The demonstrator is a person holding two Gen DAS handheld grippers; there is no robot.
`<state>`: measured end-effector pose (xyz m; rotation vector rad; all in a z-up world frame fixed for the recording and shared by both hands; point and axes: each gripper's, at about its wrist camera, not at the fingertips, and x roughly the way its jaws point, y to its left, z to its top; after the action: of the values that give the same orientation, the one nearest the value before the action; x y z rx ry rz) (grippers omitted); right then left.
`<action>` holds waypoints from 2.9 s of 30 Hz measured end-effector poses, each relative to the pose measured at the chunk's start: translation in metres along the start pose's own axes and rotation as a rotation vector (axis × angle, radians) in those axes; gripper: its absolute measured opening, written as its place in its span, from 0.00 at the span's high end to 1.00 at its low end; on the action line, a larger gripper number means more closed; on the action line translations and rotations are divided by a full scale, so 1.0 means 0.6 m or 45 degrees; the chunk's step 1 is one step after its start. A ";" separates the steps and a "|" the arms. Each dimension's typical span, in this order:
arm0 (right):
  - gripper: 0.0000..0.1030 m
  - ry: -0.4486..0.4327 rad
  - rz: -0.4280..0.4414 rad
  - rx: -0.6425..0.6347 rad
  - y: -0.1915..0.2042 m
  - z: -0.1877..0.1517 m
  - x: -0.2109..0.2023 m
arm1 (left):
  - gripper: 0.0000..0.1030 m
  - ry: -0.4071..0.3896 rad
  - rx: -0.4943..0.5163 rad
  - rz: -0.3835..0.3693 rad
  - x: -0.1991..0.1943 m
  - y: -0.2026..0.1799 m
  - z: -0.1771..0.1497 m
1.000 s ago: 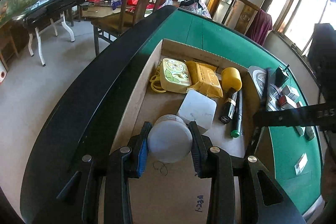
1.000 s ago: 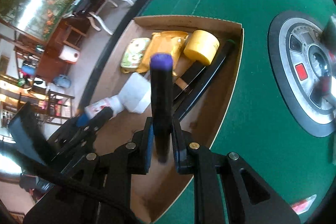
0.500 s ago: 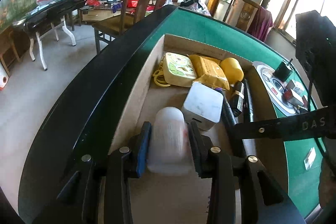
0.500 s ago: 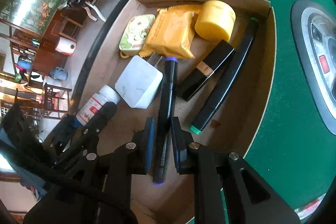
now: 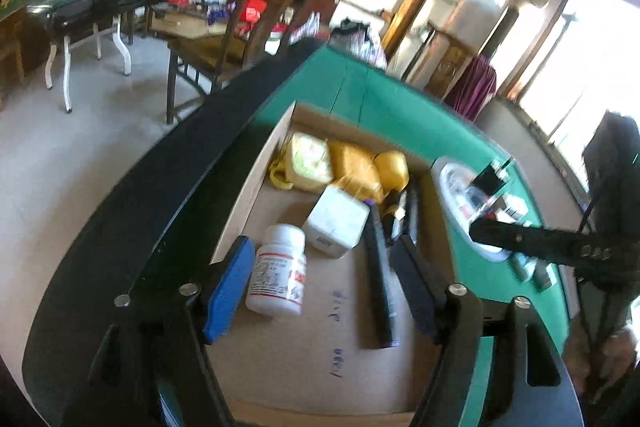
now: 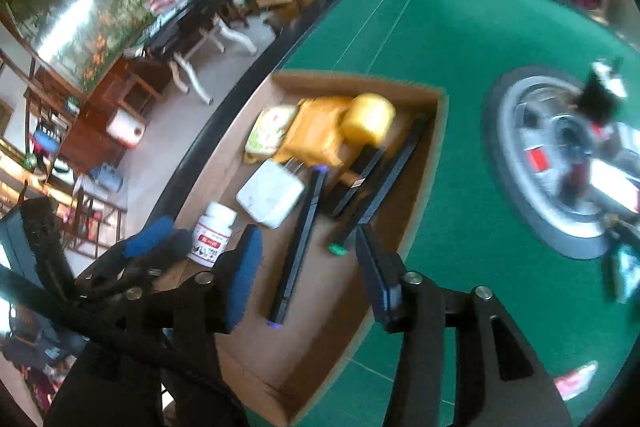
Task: Organize objects
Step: 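Carry the pill bottle and marker into the tray and release both, then grasp the red candle packet with the left gripper while the right gripper grasps the white bottle, then carry the candle packet and white bottle into the tray and release both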
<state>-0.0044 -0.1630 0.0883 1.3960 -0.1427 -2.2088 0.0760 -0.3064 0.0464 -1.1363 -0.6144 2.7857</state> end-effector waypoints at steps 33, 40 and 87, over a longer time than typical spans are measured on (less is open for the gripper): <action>0.40 -0.541 -0.230 0.844 -0.580 -0.196 -0.244 | 0.24 0.263 0.893 -0.196 0.118 -0.469 -0.210; 0.40 -0.527 -0.189 0.801 -0.572 -0.197 -0.245 | 0.24 0.315 1.038 -0.175 0.196 -0.547 -0.251; 0.69 -0.235 0.480 0.902 -0.401 -0.303 -0.166 | 0.77 0.063 0.433 -0.163 -0.015 -0.215 -0.136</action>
<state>0.0981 0.1244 0.0001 1.3344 -1.2450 -2.0286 0.1273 -0.1628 0.0498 -1.0491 -0.1882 2.6113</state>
